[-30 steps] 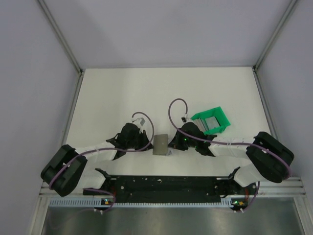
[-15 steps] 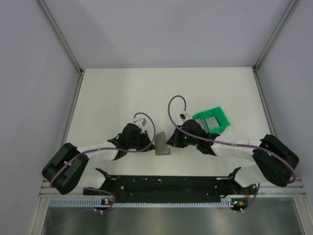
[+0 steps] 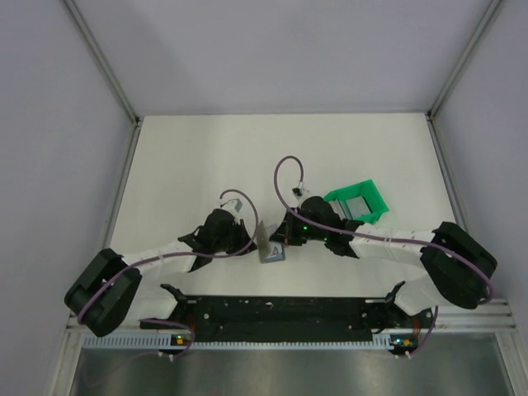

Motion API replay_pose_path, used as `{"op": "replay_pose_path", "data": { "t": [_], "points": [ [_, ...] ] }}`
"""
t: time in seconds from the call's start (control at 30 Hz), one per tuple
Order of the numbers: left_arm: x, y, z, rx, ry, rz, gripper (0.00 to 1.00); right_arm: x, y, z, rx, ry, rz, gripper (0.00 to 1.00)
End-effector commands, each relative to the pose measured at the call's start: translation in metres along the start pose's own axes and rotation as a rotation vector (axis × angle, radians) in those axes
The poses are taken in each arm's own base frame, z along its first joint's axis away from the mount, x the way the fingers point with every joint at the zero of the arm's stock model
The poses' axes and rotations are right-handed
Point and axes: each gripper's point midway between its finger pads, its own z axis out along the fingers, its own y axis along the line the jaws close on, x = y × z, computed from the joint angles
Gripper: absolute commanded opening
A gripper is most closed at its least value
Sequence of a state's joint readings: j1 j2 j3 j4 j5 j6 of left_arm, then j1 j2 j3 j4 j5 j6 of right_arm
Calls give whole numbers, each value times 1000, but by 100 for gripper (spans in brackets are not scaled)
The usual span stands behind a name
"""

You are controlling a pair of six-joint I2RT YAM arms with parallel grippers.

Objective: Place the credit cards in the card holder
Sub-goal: Open the card holder at the center of the board.

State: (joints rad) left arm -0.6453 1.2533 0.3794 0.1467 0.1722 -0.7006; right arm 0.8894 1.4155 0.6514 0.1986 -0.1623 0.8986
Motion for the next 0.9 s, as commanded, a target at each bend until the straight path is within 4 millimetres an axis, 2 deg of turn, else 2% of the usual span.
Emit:
{"op": "replay_pose_path", "data": {
  "t": [0.0,0.23,0.43,0.5,0.67,0.73,0.87],
  "points": [
    [-12,5,-6,-54,-58,-7,0,-9,31,10,-86,-5,-32,0],
    [-16,19,-15,-123,-104,-19,0,1,42,22,-114,33,-42,0],
    [-11,24,-15,-142,-86,-38,0,1,55,27,-140,36,-59,0],
    [-13,32,-15,-183,-104,-43,0,2,57,30,-145,39,-62,0],
    [-10,39,-17,-208,-115,-79,0,15,52,44,-104,90,-61,0],
    [-3,46,-19,-241,-93,-97,0,20,48,50,-90,101,-54,0],
    [0,47,-18,-238,-90,-117,0,29,44,60,-69,120,-59,0]
  ]
}}
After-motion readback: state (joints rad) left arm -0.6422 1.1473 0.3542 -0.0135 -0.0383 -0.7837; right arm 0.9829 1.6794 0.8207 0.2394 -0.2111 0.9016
